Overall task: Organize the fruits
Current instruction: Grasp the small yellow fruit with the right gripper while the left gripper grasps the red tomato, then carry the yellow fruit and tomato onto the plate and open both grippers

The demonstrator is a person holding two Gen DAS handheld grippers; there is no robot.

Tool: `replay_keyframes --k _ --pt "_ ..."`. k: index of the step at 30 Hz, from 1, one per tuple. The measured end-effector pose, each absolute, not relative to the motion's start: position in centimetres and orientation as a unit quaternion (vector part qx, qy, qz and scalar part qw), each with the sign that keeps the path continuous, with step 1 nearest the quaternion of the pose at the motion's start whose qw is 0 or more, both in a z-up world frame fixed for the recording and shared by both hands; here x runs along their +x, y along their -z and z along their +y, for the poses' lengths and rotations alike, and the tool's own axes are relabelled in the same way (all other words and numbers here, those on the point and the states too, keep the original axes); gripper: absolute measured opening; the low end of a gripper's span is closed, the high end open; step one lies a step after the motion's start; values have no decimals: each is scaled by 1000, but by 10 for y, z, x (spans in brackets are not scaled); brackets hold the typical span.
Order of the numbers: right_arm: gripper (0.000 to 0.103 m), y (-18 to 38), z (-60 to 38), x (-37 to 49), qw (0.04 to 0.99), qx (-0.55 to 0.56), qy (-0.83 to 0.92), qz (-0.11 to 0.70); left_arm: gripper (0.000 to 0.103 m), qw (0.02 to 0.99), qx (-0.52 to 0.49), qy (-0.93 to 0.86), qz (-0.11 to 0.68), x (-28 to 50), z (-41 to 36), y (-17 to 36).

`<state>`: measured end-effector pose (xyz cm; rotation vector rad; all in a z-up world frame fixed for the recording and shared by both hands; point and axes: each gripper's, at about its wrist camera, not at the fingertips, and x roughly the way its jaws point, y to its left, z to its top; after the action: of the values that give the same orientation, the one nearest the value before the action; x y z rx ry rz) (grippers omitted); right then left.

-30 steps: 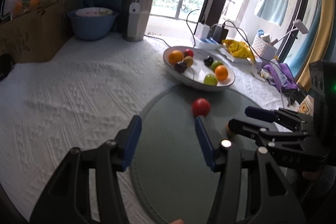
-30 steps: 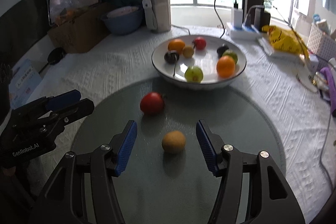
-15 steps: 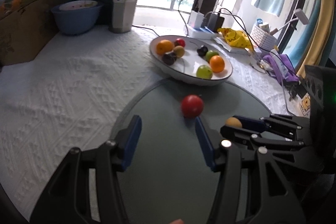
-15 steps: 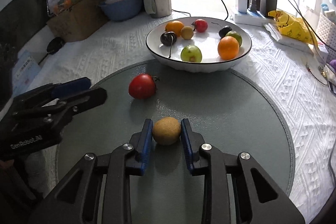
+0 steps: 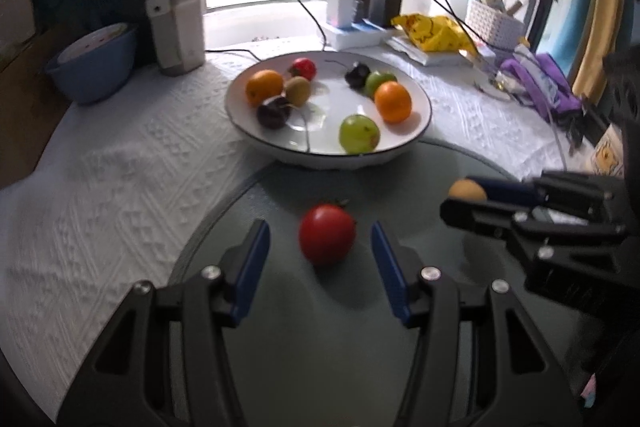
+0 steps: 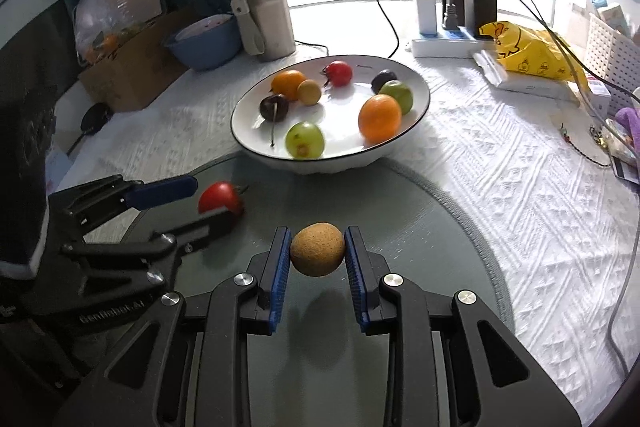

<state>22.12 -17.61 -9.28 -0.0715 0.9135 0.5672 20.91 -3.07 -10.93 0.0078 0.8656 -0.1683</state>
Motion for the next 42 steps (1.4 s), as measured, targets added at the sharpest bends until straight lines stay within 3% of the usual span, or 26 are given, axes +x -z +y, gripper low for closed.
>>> replay_keyframes --k 2,7,42 --pt "29 92 -178 224 859 -31 -269 435 52 900 1 87 428 213 -32 113" --pt "29 90 -183 230 862 -29 -264 432 31 896 4 96 434 217 -35 116" --pt "29 61 -161 294 873 -47 -273 402 31 909 -34 99 402 282 -15 88"
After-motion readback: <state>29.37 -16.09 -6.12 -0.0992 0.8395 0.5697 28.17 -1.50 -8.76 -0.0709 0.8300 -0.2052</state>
